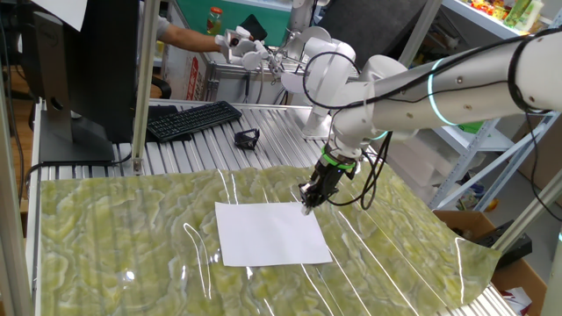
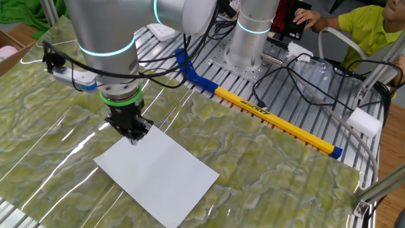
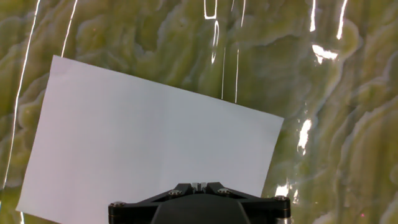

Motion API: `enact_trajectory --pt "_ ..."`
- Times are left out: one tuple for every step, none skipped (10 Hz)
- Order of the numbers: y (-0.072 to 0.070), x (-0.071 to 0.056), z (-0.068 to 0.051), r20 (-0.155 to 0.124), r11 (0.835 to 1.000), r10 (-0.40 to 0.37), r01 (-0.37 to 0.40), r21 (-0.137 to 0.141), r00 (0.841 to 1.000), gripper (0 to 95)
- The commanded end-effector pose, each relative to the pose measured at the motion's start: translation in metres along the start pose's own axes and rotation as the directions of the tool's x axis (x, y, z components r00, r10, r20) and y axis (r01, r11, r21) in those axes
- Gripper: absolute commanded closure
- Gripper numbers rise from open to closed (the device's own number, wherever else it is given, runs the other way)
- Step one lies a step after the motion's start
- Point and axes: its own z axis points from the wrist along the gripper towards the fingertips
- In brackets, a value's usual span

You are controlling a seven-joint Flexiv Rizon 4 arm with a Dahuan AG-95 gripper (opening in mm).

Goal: Flip over and spread out the paper that is laid flat on the table

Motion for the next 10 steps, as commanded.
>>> enact_trajectory --pt "-0.0012 -0.0010 0.0009 -0.002 1.000 0.009 -0.009 0.002 1.000 95.0" --pt "-0.0012 -0.0010 0.0009 -0.001 1.000 0.020 -0.020 0.005 1.000 95.0" --pt "-0.0012 -0.0010 0.0009 0.008 0.999 0.034 -0.034 0.008 0.999 95.0" --pt "-0.0012 -0.0010 0.0009 0.015 0.999 0.046 -0.046 0.005 0.999 95.0" --pt "-0.0012 -0.0010 0.0009 0.016 0.997 0.077 -0.077 -0.004 0.997 95.0" --pt "-0.0012 -0.0010 0.0009 0.018 0.997 0.080 -0.079 -0.003 0.997 95.0" --pt "-0.0012 -0.0010 0.0009 0.016 0.996 0.091 -0.091 -0.006 0.996 95.0" --pt "-0.0012 -0.0010 0.0009 0.016 0.994 0.113 -0.113 0.001 0.994 95.0" --pt "-0.0012 -0.0010 0.0009 0.016 0.992 0.127 -0.127 0.012 0.992 95.0" --pt "-0.0012 -0.0010 0.0009 0.017 0.991 0.135 -0.135 0.020 0.991 95.0"
